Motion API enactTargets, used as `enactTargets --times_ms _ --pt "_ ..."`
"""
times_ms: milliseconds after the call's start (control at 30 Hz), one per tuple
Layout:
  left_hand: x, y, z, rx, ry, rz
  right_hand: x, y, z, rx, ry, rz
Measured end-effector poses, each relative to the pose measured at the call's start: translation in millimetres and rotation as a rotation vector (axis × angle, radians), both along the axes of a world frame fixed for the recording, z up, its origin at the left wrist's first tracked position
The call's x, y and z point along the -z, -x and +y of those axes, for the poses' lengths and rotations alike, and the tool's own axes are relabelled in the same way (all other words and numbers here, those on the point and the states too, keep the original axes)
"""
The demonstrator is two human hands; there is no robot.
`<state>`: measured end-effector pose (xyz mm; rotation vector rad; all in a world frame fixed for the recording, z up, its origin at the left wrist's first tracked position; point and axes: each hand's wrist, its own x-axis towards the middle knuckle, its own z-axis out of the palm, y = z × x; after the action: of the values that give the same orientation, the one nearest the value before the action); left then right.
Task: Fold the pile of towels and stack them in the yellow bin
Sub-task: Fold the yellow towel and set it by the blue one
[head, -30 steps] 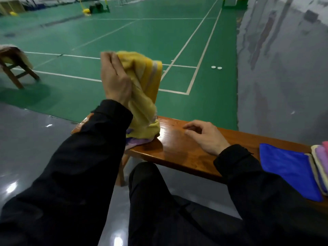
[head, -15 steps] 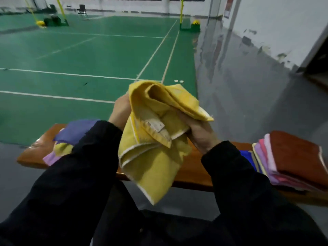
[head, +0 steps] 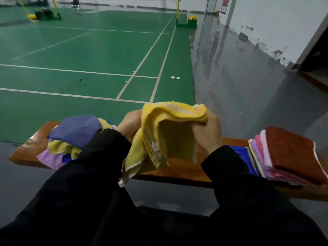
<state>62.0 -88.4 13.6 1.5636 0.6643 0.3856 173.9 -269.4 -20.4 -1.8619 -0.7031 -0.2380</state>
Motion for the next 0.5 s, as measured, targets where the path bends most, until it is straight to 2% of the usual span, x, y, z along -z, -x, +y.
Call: enactTargets --times_ms 67,100,133,200,267,433,500 --pt "2 1 -4 -0.020 0.144 -0.142 -5 1 3 0.006 -0.130 0.219" --pt "6 3 -6 0.035 0.157 -0.208 -9 2 4 0.011 -0.165 0.252" --pt "11 5 -9 0.126 0.088 -0.246 -11 3 5 0.011 -0.176 0.258" --pt "22 8 -20 0.301 -0.170 -0.249 -16 9 9 0.000 -0.163 0.250" --pt "31 8 -28 0.347 -0.381 -0.217 -18 14 14 -0.013 -0.146 0.258" --pt "40 -6 -38 0.097 -0.762 -0.237 -27 22 17 -0.066 -0.135 0.334" --pt "43 -9 -37 0.005 -0.862 -0.237 -29 18 14 -0.162 -0.200 0.360"
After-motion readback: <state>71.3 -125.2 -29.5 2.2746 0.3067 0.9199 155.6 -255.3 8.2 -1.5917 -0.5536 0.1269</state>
